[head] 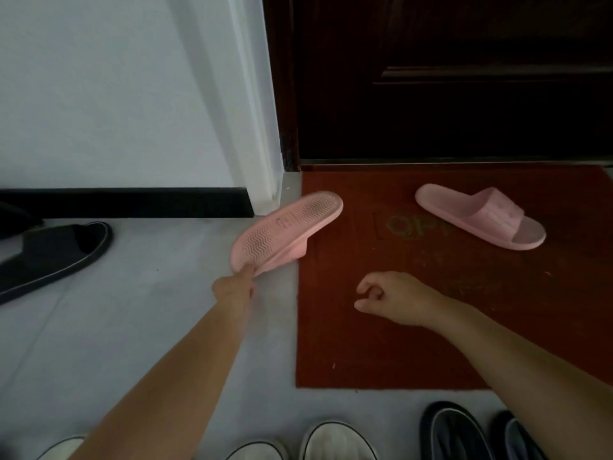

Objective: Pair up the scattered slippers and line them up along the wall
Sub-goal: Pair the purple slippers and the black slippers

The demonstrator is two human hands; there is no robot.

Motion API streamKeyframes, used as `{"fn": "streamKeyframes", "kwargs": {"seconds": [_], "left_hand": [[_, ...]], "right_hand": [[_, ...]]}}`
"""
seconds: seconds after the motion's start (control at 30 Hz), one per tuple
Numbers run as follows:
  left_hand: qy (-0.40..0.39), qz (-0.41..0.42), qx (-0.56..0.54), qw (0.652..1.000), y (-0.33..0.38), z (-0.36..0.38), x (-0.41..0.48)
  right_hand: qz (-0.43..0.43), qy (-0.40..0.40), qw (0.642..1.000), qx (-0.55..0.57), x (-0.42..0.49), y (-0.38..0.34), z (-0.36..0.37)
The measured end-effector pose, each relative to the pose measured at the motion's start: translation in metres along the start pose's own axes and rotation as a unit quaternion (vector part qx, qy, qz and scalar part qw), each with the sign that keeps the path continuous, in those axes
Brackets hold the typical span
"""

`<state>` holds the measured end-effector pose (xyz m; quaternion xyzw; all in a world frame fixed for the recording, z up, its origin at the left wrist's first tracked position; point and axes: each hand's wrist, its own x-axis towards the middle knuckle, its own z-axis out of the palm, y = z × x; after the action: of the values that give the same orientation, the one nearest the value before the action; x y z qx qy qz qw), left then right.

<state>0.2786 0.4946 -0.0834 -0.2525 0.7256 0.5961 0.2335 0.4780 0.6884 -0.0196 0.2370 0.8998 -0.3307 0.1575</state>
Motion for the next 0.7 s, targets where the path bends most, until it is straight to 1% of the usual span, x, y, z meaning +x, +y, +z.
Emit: {"fn": "streamKeyframes", "kwargs": {"seconds": [0.07, 0.13, 0.17, 0.23, 0.27, 0.33, 0.37, 0.4, 0.47, 0.53, 0.57, 0.6, 0.63, 0.67, 0.7], "left_hand": [[-0.06, -0.034, -0.107, 0.992, 0.009, 0.006, -0.011], [-0.115, -0.035, -0.142, 0.983, 0.021, 0.013, -0.025], [-0.144, -0.026, -0.145, 0.979, 0.027, 0.017, -0.034], [-0.192, 0.009, -0.142, 0.971, 0.039, 0.022, -0.055], [-0.204, 0.032, -0.125, 0.97, 0.044, 0.025, -0.067], [-0.209, 0.074, -0.057, 0.973, 0.054, 0.026, -0.091], [-0.218, 0.079, -0.026, 0.972, 0.056, 0.025, -0.103], [-0.234, 0.068, -0.002, 0.97, 0.057, 0.024, -0.114], [-0.266, 0.013, 0.022, 0.964, 0.054, 0.02, -0.132], [-0.302, -0.034, -0.013, 0.953, 0.051, 0.016, -0.146], [-0.326, -0.027, -0.045, 0.944, 0.051, 0.017, -0.152], [-0.349, 0.006, -0.066, 0.935, 0.051, 0.02, -0.156], [-0.363, 0.069, -0.047, 0.928, 0.05, 0.024, -0.159], [-0.36, 0.159, 0.028, 0.919, 0.048, 0.029, -0.164], [-0.34, 0.253, 0.14, 0.895, 0.042, 0.033, -0.168]], "right_hand": [[0.0, -0.004, 1.0, -0.001, -0.002, -0.002, 0.005], [-0.004, 0.01, 0.999, -0.032, -0.004, -0.002, 0.007], [-0.006, 0.033, 0.998, -0.049, -0.005, -0.002, 0.008], [-0.005, 0.117, 0.991, -0.061, -0.006, -0.002, 0.006], [0.0, 0.167, 0.984, -0.055, -0.008, -0.003, 0.005], [0.013, 0.25, 0.966, -0.059, -0.012, -0.003, 0.003], [0.021, 0.275, 0.959, -0.072, -0.015, -0.003, 0.003], [0.03, 0.289, 0.953, -0.085, -0.019, -0.003, 0.003], [0.04, 0.306, 0.947, -0.087, -0.026, 0.002, 0.003], [0.022, 0.309, 0.95, -0.049, -0.035, 0.009, 0.001], [0.016, 0.296, 0.955, -0.015, -0.042, 0.012, 0.0], [0.02, 0.273, 0.961, 0.027, -0.048, 0.015, -0.001], [0.035, 0.245, 0.966, 0.077, -0.053, 0.018, 0.0], [0.058, 0.214, 0.965, 0.14, -0.057, 0.019, 0.002], [0.083, 0.185, 0.957, 0.209, -0.06, 0.02, 0.007]]}}
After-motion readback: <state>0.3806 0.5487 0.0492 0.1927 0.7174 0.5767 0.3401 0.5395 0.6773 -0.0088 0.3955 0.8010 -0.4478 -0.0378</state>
